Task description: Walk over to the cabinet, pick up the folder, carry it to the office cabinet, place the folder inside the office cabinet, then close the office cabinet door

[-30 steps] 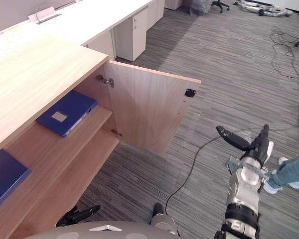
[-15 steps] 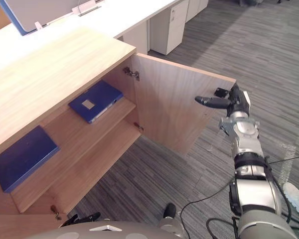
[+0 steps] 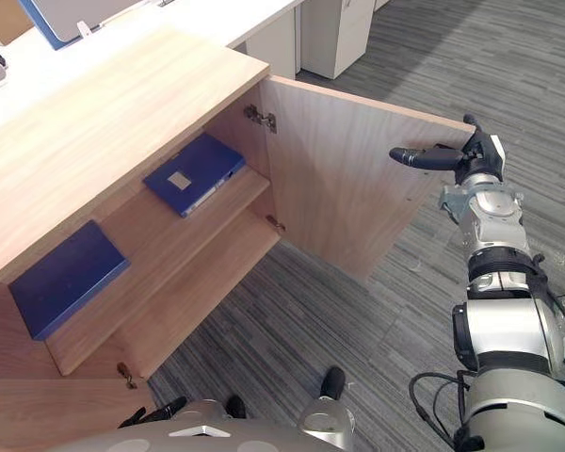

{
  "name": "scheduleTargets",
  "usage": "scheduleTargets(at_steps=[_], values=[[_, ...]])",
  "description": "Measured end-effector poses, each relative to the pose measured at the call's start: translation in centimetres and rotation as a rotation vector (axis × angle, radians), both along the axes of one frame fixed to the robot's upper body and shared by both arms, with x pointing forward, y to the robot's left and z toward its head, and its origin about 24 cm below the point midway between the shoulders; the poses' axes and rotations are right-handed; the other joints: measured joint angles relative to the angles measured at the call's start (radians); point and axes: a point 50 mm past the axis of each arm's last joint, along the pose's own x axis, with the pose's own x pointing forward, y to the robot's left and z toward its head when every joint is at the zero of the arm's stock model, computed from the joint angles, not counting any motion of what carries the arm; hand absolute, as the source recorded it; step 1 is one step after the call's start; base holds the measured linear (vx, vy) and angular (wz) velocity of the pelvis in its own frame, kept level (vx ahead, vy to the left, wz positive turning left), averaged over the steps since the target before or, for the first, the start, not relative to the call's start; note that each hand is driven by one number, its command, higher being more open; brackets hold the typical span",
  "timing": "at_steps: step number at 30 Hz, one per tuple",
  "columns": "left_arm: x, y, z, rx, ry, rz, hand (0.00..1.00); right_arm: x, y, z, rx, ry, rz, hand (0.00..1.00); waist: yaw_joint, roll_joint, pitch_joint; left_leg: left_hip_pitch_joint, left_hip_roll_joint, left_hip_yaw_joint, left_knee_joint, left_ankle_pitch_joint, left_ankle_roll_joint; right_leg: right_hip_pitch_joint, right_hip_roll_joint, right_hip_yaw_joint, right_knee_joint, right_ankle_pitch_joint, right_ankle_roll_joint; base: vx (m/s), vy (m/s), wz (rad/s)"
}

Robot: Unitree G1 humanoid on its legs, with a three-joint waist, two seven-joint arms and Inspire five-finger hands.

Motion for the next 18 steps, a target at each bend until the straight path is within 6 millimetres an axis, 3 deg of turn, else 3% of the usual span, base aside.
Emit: scheduleTargets(at_steps=[4, 7, 10, 12, 13, 14, 15, 18], values=[[-0.2, 0.2, 0.0, -0.003, 0.007, 0.011, 1.0, -1.8, 2.3, -0.2, -0.24, 0.087, 0.257, 1.0, -0.019, 0.007, 0.005, -0.001, 0.022, 0.025, -0.003, -0.003, -0.005, -0.024, 0.026, 0.038, 0.0, -0.005, -0.007, -0.03, -0.002, -0.31], [-0.1, 0.4, 0.0, 0.0, 0.006, 0.009, 1.0, -4.3, 6.2, -1.4, -0.457, 0.279, 0.646, 1.0, -0.059, 0.0, 0.002, 0.009, 0.052, 0.027, 0.001, -0.003, -0.013, -0.035, 0.061, 0.076, 0.0, -0.015, -0.023, 0.03, -0.042, -0.44], [0.9, 0.7, 0.0, 0.01, -0.005, -0.046, 1.0, -7.8, 10.3, -3.6, -0.53, 0.447, 1.027, 1.0, -0.056, -0.024, -0.043, 0.014, 0.077, 0.024, 0.0, 0.013, -0.034, -0.048, 0.095, 0.1, 0.0, -0.033, -0.039, 0.02, -0.079, -0.3], [1.9, 0.8, 0.2, 0.02, -0.025, -0.076, 1.0, -10.7, 12.8, -6.4, -0.5, 0.575, 1.264, 1.0, -0.039, -0.043, -0.07, 0.014, 0.093, 0.02, -0.001, 0.022, -0.039, -0.049, 0.11, 0.098, 0.0, -0.042, -0.051, 0.03, -0.061, -0.05], [2.8, 0.8, 0.3, 0.02, -0.045, -0.092, 1.0, -13.0, 14.2, -8.3, -0.437, 0.656, 1.404, 1.0, -0.023, -0.043, -0.082, 0.014, 0.102, 0.019, -0.002, 0.024, -0.041, -0.049, 0.12, 0.098, 0.0, -0.047, -0.058, 0.0, 0.0, 0.0], [3.2, 0.7, 0.3, 0.019, -0.056, -0.099, 1.0, -14.4, 14.7, -9.4, -0.401, 0.714, 1.474, 1.0, -0.013, -0.047, -0.083, 0.013, 0.104, 0.017, -0.003, 0.024, -0.041, -0.05, 0.121, 0.095, 0.0, -0.048, -0.059, 0.01, 0.009, 0.09], [4.0, 0.5, 0.4, 0.018, -0.073, -0.113, 1.0, -17.1, 15.3, -11.3, -0.318, 0.838, 1.583, 1.0, 0.005, -0.052, -0.081, 0.009, 0.105, 0.01, -0.006, 0.026, -0.043, -0.053, 0.122, 0.088, 0.0, -0.052, -0.063, 0.0, 0.075, 0.19], [3.5, 0.9, 0.3, 0.026, -0.051, -0.131, 1.0, -21.1, 14.7, -13.8, -0.15, 1.083, 1.662, 1.0, -0.004, -0.064, -0.083, -0.001, 0.101, 0.001, -0.021, 0.025, -0.044, -0.062, 0.116, 0.078, 0.0, -0.042, -0.053, 0.0, 0.117, 0.11]])
